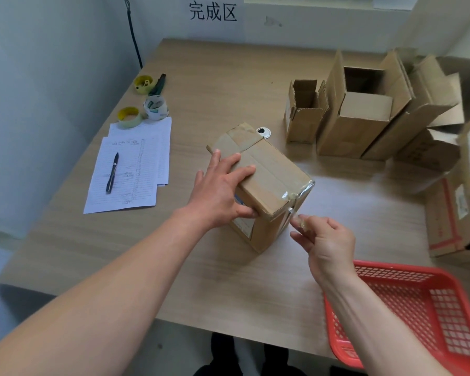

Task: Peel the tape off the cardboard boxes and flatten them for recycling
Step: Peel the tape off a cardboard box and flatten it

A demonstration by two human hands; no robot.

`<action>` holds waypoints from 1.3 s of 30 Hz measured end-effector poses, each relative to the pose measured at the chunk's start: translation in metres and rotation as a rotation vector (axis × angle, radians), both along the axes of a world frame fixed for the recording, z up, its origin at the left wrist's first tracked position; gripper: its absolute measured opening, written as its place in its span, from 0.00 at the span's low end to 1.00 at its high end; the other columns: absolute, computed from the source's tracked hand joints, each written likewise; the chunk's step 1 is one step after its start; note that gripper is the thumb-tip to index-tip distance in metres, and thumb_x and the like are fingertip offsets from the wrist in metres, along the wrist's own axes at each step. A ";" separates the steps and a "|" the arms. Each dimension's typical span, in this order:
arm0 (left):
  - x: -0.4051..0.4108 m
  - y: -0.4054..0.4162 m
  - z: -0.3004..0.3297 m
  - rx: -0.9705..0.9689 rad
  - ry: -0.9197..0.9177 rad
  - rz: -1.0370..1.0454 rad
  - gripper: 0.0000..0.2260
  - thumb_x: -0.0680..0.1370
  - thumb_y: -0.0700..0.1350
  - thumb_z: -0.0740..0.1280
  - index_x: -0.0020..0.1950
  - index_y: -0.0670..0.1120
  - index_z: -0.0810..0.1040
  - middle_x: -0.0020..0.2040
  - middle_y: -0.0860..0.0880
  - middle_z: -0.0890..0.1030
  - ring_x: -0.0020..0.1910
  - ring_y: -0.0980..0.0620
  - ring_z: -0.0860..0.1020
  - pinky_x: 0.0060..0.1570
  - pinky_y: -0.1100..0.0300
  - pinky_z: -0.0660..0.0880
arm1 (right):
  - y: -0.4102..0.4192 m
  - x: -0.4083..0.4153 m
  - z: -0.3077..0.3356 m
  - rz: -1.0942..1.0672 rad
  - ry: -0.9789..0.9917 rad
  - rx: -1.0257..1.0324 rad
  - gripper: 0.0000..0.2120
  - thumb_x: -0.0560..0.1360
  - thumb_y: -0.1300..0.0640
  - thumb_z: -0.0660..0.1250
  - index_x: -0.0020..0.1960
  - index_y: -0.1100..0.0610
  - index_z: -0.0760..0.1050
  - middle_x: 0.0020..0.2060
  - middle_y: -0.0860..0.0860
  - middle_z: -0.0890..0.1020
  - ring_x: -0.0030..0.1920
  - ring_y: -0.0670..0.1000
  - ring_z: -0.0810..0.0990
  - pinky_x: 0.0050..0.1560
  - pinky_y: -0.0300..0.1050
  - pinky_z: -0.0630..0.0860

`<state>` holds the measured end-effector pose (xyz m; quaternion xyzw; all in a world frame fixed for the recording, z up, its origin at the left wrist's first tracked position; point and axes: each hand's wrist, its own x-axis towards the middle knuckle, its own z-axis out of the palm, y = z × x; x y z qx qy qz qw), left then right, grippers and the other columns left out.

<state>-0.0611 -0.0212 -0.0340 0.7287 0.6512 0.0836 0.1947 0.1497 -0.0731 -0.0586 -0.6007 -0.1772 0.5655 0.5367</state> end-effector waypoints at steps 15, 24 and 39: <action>0.000 -0.008 -0.002 0.002 0.011 0.022 0.45 0.63 0.64 0.78 0.77 0.62 0.61 0.81 0.54 0.52 0.80 0.48 0.40 0.74 0.35 0.53 | 0.037 -0.011 0.034 0.390 -0.692 -0.053 0.24 0.71 0.42 0.72 0.34 0.63 0.74 0.25 0.52 0.75 0.27 0.54 0.75 0.36 0.57 0.80; 0.000 -0.007 -0.003 -0.002 -0.001 0.033 0.46 0.63 0.63 0.79 0.77 0.62 0.62 0.80 0.55 0.53 0.80 0.48 0.40 0.73 0.33 0.52 | 0.007 -0.003 0.014 0.184 -0.067 0.046 0.09 0.80 0.62 0.66 0.42 0.60 0.78 0.37 0.56 0.83 0.38 0.53 0.84 0.39 0.47 0.81; 0.005 -0.010 0.011 -0.032 0.079 0.001 0.49 0.60 0.74 0.72 0.77 0.60 0.61 0.80 0.53 0.53 0.80 0.45 0.41 0.76 0.39 0.49 | 0.020 0.011 0.011 0.087 -0.065 0.078 0.20 0.82 0.49 0.63 0.37 0.61 0.76 0.28 0.55 0.79 0.29 0.53 0.78 0.29 0.44 0.78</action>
